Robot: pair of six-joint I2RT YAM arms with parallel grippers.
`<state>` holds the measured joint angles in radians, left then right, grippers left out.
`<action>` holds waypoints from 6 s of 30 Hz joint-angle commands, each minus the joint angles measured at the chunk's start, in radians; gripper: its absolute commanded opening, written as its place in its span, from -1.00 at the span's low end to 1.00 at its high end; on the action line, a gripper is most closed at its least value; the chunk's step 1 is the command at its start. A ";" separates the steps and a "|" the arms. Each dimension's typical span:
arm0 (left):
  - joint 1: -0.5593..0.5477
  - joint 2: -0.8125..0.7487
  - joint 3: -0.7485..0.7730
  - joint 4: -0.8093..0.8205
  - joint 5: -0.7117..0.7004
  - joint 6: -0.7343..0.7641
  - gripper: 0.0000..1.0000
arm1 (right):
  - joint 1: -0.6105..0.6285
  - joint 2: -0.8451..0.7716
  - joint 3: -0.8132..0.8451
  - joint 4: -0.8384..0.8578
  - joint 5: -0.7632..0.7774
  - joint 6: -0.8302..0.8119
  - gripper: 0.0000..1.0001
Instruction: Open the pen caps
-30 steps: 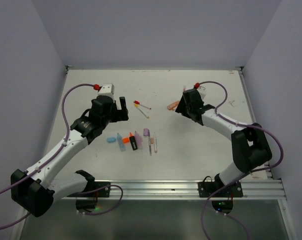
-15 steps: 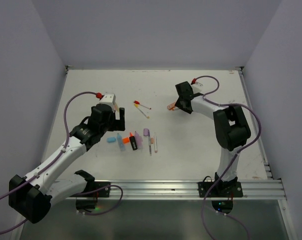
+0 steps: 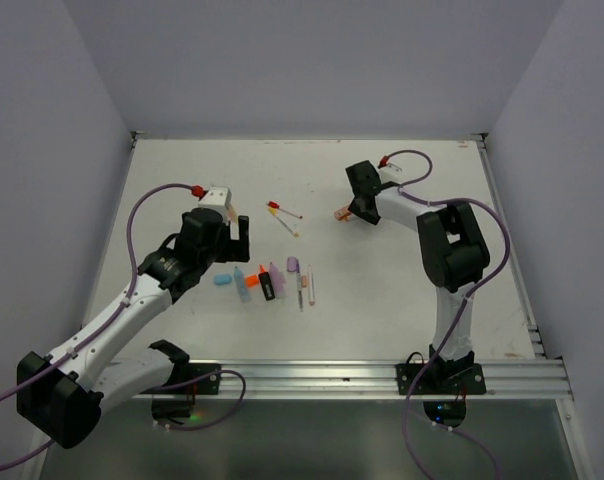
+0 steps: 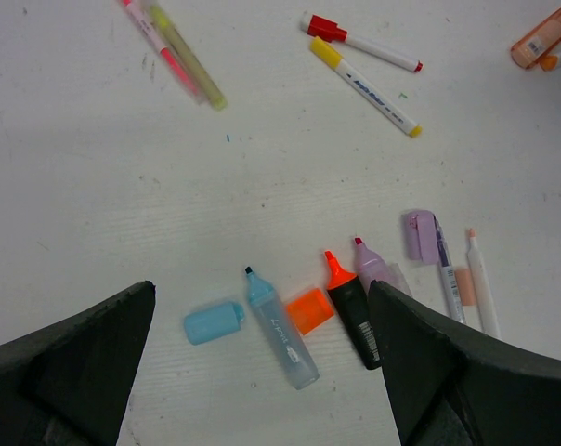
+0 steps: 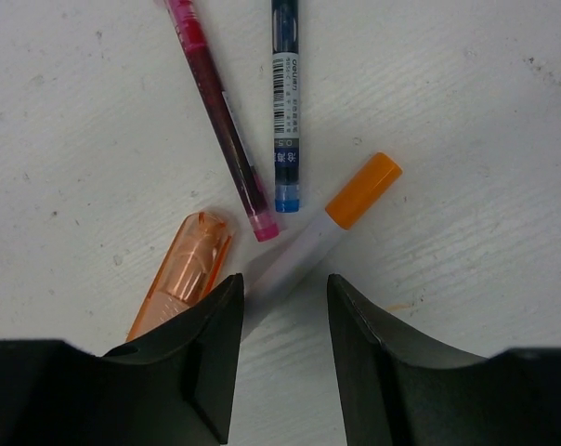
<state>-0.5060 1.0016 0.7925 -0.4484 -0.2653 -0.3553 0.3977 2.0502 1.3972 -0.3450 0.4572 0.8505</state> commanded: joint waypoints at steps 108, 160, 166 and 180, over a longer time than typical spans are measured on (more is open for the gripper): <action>-0.244 0.355 -0.019 0.694 0.222 -0.556 -1.00 | 0.446 -0.723 -0.725 0.689 -0.496 -0.479 -0.01; -0.230 0.497 0.343 0.341 0.096 -0.381 -1.00 | 0.395 -0.921 -0.892 0.348 -0.172 -0.338 -1.00; -0.299 0.604 0.255 0.307 0.244 -0.410 -0.91 | 0.362 -0.860 -0.870 0.327 -0.180 -0.232 -1.00; -0.378 0.782 0.238 0.280 0.278 -0.421 -0.70 | 0.320 -0.670 -0.874 0.475 -0.331 -0.136 -1.00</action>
<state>-0.8860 1.7748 1.0336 -0.1677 -0.0006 -0.7891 0.7208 1.3495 0.4957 0.0521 0.1772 0.6750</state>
